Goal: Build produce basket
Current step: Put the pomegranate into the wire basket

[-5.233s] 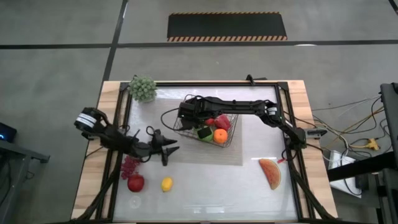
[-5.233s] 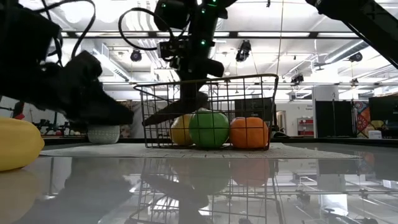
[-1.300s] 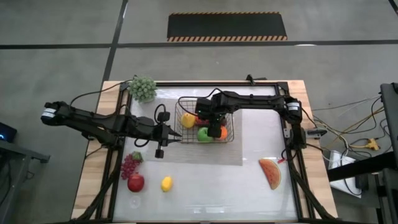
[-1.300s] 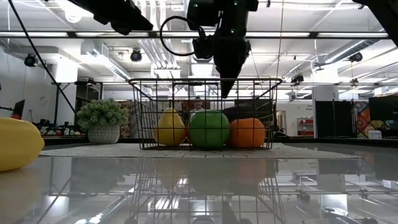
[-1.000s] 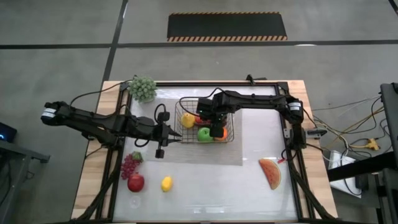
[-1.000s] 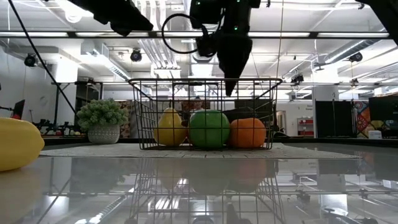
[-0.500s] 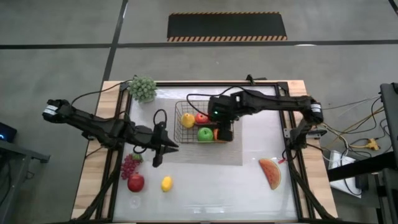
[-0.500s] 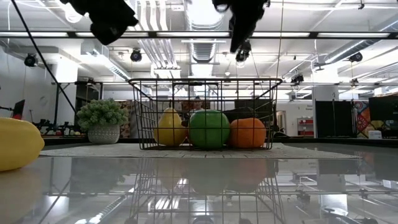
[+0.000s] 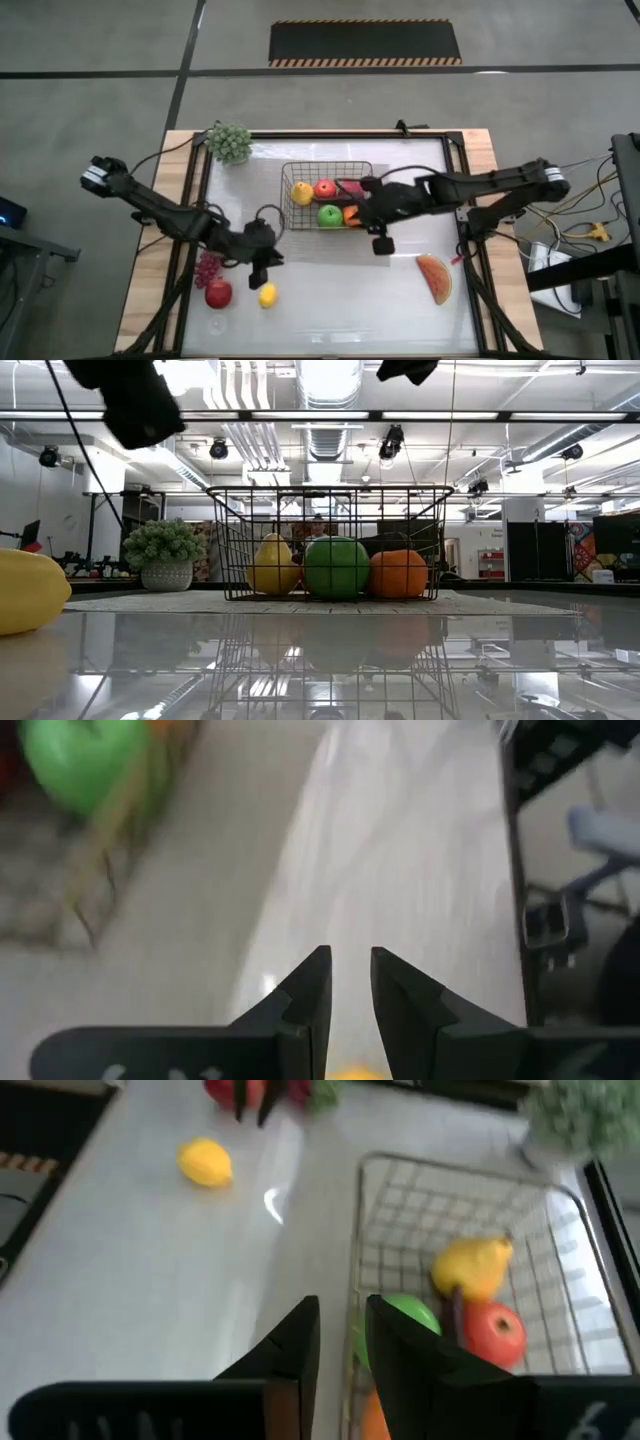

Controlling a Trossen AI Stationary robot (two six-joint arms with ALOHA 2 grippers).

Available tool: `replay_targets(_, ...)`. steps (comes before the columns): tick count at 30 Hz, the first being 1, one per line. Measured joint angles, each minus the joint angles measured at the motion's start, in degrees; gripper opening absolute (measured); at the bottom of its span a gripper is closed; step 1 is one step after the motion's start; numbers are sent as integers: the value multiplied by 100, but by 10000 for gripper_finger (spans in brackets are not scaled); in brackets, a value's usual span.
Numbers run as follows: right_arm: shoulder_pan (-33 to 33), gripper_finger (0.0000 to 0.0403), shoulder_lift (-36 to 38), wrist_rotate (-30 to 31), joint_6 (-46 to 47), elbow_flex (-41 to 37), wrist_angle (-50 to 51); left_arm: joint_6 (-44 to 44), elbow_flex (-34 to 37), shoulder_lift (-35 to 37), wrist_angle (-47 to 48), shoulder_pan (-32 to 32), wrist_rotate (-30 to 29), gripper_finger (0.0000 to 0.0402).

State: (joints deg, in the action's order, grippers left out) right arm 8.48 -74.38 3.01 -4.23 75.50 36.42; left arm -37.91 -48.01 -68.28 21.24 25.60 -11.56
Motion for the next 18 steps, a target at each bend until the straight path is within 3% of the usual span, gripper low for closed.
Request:
replay_targets(10, 241, 65, 802, 2, -81, -1703, -2195, -2185, -1496, -1098, 3289, 743, 1435, 56)
replay_targets(18, 240, 61, 854, 0, -175, -2196, -2982, -3725, -1816, -1067, 4365, 1397, 1857, 62)
